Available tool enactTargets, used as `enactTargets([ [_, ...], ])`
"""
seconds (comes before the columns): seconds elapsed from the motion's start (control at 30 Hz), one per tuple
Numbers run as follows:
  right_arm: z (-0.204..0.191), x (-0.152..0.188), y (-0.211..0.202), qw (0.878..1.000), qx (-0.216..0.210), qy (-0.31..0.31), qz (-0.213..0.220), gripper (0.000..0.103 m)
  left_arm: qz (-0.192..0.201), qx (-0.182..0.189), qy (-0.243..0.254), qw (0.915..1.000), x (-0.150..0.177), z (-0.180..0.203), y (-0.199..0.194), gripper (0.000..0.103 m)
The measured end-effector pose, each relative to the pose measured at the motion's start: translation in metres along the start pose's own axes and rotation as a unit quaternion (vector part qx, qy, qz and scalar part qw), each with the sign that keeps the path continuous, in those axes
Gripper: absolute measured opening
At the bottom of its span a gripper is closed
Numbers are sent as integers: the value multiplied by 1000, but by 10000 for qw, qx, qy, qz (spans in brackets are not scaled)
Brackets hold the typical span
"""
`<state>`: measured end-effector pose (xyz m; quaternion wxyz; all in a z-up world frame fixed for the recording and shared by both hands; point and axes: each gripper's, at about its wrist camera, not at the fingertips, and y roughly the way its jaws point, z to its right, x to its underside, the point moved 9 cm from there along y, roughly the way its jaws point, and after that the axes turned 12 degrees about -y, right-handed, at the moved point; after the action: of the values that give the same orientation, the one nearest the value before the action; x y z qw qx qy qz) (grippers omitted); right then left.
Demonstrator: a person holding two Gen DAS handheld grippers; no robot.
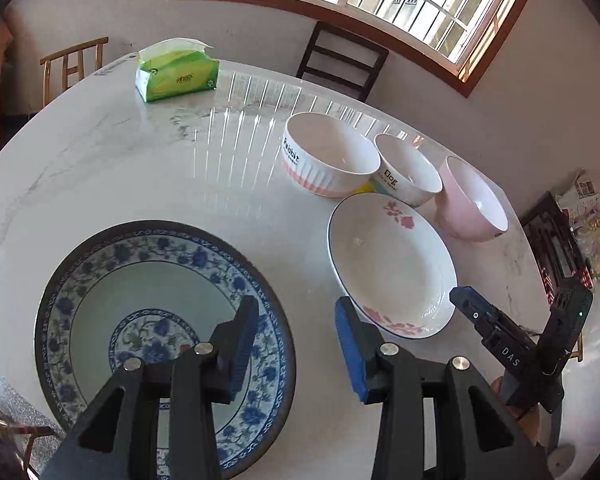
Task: Organize plates and bowls
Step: 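Grasp the white pink-flowered dish rim with the right gripper while the left gripper grasps it too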
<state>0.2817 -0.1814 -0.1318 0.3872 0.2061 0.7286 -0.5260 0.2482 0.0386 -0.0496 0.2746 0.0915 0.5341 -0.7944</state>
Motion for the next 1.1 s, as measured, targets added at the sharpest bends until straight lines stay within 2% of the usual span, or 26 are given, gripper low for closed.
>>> enactTargets([
  [0.3,22,-6,23,9977,-390,435,-343,46,-1059,10,-197,9942,-18,26,85,41],
  [0.43,21,-6,32,9969,-451,395,-511,46,-1166,-150,-142,9930,-20,31,104,41],
  [0.57,18,-8,38,9968,-433,262,-614,46,-1288,-117,-190,9914,-18,33,113,41],
  [0.77,14,-12,46,9962,-438,55,-745,33,-1230,-156,-185,9921,-16,38,119,41],
  [0.87,12,-13,47,9956,-489,-40,-795,30,-1203,-248,28,9924,-12,45,120,40],
  [0.9,10,-13,47,9956,-475,-104,-801,29,-1168,-355,150,9924,-9,48,120,33],
  [0.93,10,-13,47,9957,-428,-171,-801,29,-1025,-625,295,9923,-8,49,121,28],
  [1.1,6,-10,44,9952,-412,-421,-786,27,-725,-763,217,9942,-2,44,114,25],
])
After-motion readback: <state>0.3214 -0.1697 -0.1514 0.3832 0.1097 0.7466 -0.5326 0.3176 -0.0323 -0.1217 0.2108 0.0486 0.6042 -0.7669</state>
